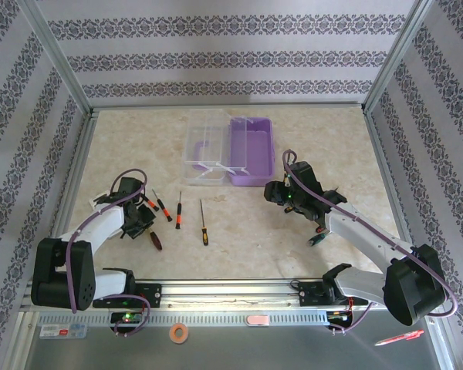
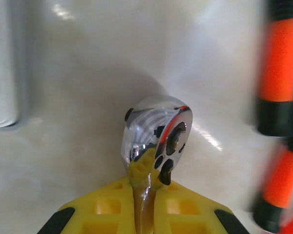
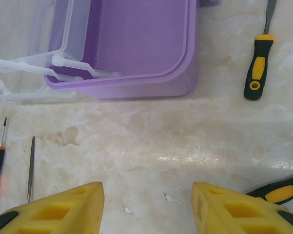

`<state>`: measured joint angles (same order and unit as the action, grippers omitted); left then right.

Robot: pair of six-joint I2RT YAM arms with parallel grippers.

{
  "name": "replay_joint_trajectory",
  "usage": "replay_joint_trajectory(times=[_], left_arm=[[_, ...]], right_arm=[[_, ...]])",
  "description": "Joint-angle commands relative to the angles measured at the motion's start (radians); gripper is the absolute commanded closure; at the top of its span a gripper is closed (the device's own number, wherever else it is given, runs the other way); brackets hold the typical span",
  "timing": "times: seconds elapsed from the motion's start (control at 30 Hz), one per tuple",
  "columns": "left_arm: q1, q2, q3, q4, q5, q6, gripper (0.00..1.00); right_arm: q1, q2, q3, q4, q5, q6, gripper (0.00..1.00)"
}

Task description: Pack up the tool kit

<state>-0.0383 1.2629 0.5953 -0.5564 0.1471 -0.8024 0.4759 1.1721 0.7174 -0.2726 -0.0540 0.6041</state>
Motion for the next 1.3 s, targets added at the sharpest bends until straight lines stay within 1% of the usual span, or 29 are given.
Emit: replay_joint_trajectory(times=[0.0, 0.2, 0.3, 0.37, 0.47, 0.57, 0.7, 0.83, 0.93, 1.0, 1.1, 1.17, 1.27], left_arm=[[-0.009, -0.04, 0.051, 0.071, 0.054, 0.035, 1.0], [-0.009, -0.062, 0.091, 0.044, 0.052, 0.06, 1.0], [-0.008, -0.079, 0.144, 0.014, 0.061, 0.084, 1.0], [-0.009, -0.082, 0.192, 0.002, 0.085, 0.091, 1.0], [-0.024, -0.055, 0.283, -0.008, 0.126, 0.093, 1.0], [-0.066, -0.013, 0.367, 0.006, 0.153, 0.079, 1.0], [-0.147, 0.05, 0.462, 0.067, 0.161, 0.038, 1.0], [-0.227, 0.149, 0.575, 0.113, 0.166, 0.01, 1.0], [-0.27, 0.197, 0.6, 0.169, 0.164, -0.022, 1.0], [-0.284, 0.22, 0.612, 0.187, 0.17, -0.033, 1.0], [-0.297, 0.23, 0.606, 0.213, 0.177, -0.049, 1.0], [-0.298, 0.227, 0.597, 0.227, 0.178, -0.056, 1.0], [-0.299, 0.222, 0.586, 0.241, 0.193, -0.068, 1.0]], right_arm=[[0.013, -0.015, 0.013, -0.01, -0.001, 0.01, 0.49], [0.018, -0.011, 0.025, -0.014, -0.006, 0.007, 0.49], [0.028, -0.011, 0.038, -0.011, -0.037, -0.006, 0.49], [0.049, -0.011, 0.058, -0.005, -0.064, -0.027, 0.47], [0.114, -0.004, 0.106, 0.006, -0.074, -0.058, 0.4], [0.191, 0.027, 0.16, 0.034, -0.088, -0.074, 0.34], [0.273, 0.115, 0.206, 0.166, -0.179, -0.04, 0.28], [0.302, 0.227, 0.26, 0.303, -0.288, 0.02, 0.25], [0.318, 0.298, 0.316, 0.333, -0.339, 0.038, 0.24], [0.329, 0.331, 0.341, 0.336, -0.34, 0.039, 0.23], [0.331, 0.369, 0.354, 0.341, -0.302, 0.063, 0.24], [0.333, 0.398, 0.372, 0.348, -0.304, 0.073, 0.25], [0.332, 0.446, 0.404, 0.322, -0.271, 0.092, 0.29]])
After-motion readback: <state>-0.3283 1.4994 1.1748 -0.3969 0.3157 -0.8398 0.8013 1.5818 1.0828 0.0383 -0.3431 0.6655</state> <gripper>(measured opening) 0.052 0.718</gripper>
